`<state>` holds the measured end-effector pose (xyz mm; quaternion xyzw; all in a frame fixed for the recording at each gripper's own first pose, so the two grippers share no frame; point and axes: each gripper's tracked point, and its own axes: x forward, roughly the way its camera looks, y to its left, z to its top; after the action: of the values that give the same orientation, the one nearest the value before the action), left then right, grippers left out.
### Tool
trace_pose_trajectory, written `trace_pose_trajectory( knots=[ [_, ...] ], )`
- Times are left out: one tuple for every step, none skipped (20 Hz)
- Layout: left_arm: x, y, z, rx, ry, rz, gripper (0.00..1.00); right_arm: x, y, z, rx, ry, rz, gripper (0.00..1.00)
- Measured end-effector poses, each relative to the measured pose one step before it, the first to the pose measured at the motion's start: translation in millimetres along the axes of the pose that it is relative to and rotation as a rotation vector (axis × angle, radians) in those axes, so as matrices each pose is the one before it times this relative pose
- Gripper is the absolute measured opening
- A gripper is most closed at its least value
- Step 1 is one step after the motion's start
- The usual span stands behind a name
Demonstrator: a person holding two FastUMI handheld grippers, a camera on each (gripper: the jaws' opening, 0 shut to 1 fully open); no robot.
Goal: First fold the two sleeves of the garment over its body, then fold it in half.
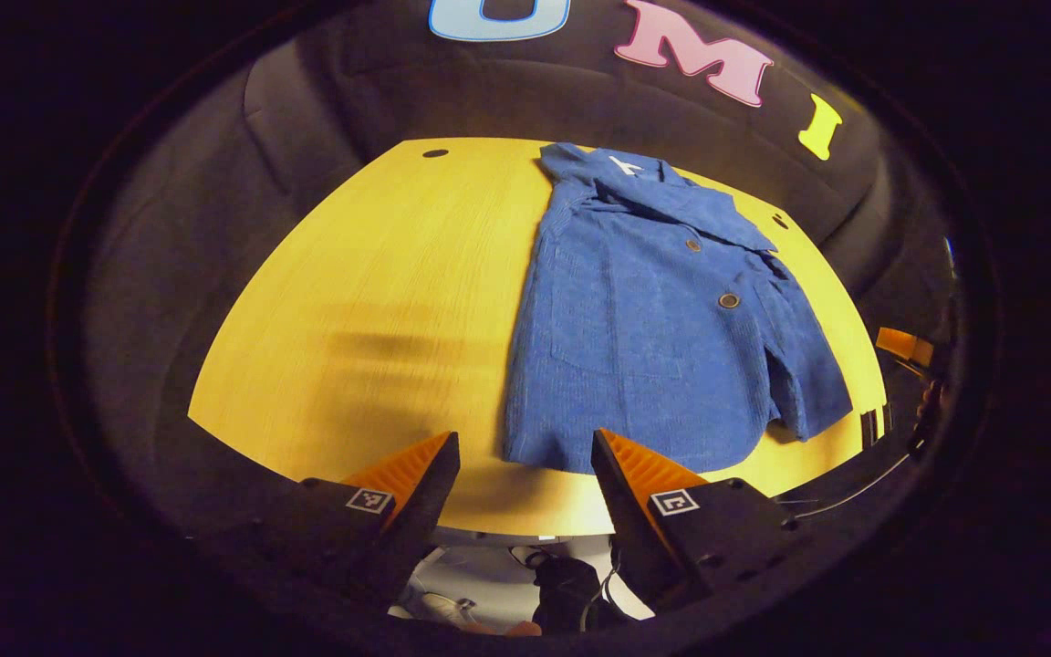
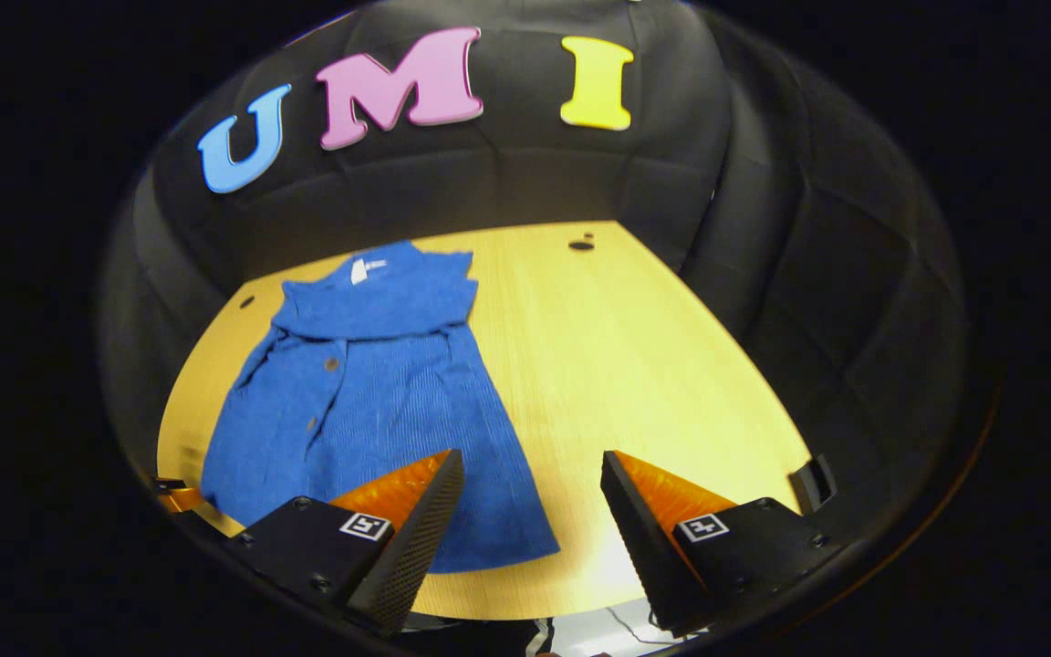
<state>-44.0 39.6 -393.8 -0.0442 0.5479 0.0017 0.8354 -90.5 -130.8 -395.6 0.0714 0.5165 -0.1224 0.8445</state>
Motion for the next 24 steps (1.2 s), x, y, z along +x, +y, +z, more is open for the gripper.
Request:
trace_pose_trajectory(
  knots=[
    [4.26,2.01,0.23,0.00282,0.01114,0.00286,0.85,10.7,-1.74,-9.97,0.00568,0.03152,-0.00309,0.98],
    [6.23,-0.06,1.08,0.00347,0.01536,0.00724,0.85,10.28,-4.16,-8.0,0.00318,0.03028,-0.01198,0.98],
    [7.4,-1.79,2.72,-0.00026,0.01074,0.00063,0.85,8.19,-0.96,-8.13,0.00289,0.03132,-0.00302,0.98],
    [5.72,-3.27,0.75,-0.00629,0.01575,-0.0031,0.85,9.71,2.34,-5.95,0.00021,0.02234,0.00844,0.98],
    [5.92,-4.13,0.07,-0.01058,0.01743,-0.01109,0.85,8.01,1.12,-2.64,-0.00355,0.01862,0.00807,0.98],
    [3.44,-4.9,-0.88,-0.00555,0.01834,-0.00091,0.85,3.74,1.39,-2.01,-0.01295,0.00856,0.00513,0.98],
    [1.88,-3.35,4.4,0.02823,-0.01568,0.01451,0.86,5.34,0.37,-1.67,-0.02176,0.01009,-0.00391,0.98],
    [4.5,-6.22,1.39,0.02207,0.00581,0.00701,0.86,4.45,-1.06,-4.35,-0.01624,0.02003,-0.00621,0.98],
    [0.45,-5.87,2.53,0.02313,0.01068,-0.00011,0.85,2.67,0.11,-6.46,-0.01061,0.03678,-0.00178,0.97],
    [1.96,-4.1,1.1,0.02165,0.01058,0.00744,0.84,0.11,0.83,8.32,-0.00392,-0.03066,0.00019,0.98],
    [-0.68,-0.27,2.38,0.01946,0.00344,0.01284,0.78,-1.07,2.55,-1.51,-0.00124,0.02184,0.00501,0.99],
    [3.04,-2.39,1.54,0.0066,0.0,-0.00129,0.76,1.33,-1.61,-5.02,-0.00349,0.01117,-0.0049,0.97],
    [-0.53,-5.6,0.27,-0.00558,0.00003,-0.00421,0.65,-0.27,-0.21,1.41,0.00413,-0.00534,-0.00322,0.99],
    [0.79,-2.65,0.34,-0.00752,-0.00819,-0.00133,0.59,-0.33,1.48,-1.96,0.00102,0.01307,0.00086,0.99],
    [0.24,-1.77,1.95,-0.00799,-0.00777,-0.00459,0.49,-0.62,3.59,2.03,-0.00626,-0.00386,0.0066,0.93],
    [-0.99,-1.63,-0.86,-0.0161,-0.00663,-0.0032,0.39,1.5,5.55,-0.43,-0.00036,0.00918,0.0124,0.89],
    [0.22,0.29,-2.26,-0.00587,-0.00428,-0.01199,0.29,1.08,8.93,0.98,-0.00148,-0.00282,0.01912,0.63],
    [-0.8,-0.92,-1.92,-0.00173,0.00301,-0.01596,0.3,0.19,2.89,-2.84,-0.022,0.00106,-0.00252,0.36],
    [-0.26,-1.62,-0.05,-0.00301,0.00499,-0.01552,0.29,-2.71,0.98,2.45,-0.02786,-0.01075,0.00077,0.1],
    [-0.51,-1.03,-0.81,0.00013,0.00805,-0.01286,0.29,-0.28,1.58,-1.1,-0.02631,0.00836,0.01232,0.09],
    [4.97,6.84,-5.57,-0.01753,0.00238,0.02159,0.29,0.87,-0.21,-0.08,-0.00939,0.00556,0.01813,0.06],
    [-0.7,-1.05,5.39,-0.02883,-0.01148,-0.00606,0.16,0.35,-1.43,-0.75,0.01114,0.01602,0.02328,0.06],
    [-4.88,-0.44,0.09,-0.00982,-0.00008,-0.00481,0.03,-1.08,-1.18,0.06,0.02687,0.01062,0.02371,0.06],
    [0.41,-0.51,-0.31,-0.00282,-0.00787,-0.00748,0.03,0.58,-0.58,1.28,0.0334,0.00806,0.02191,0.06]
  ],
)
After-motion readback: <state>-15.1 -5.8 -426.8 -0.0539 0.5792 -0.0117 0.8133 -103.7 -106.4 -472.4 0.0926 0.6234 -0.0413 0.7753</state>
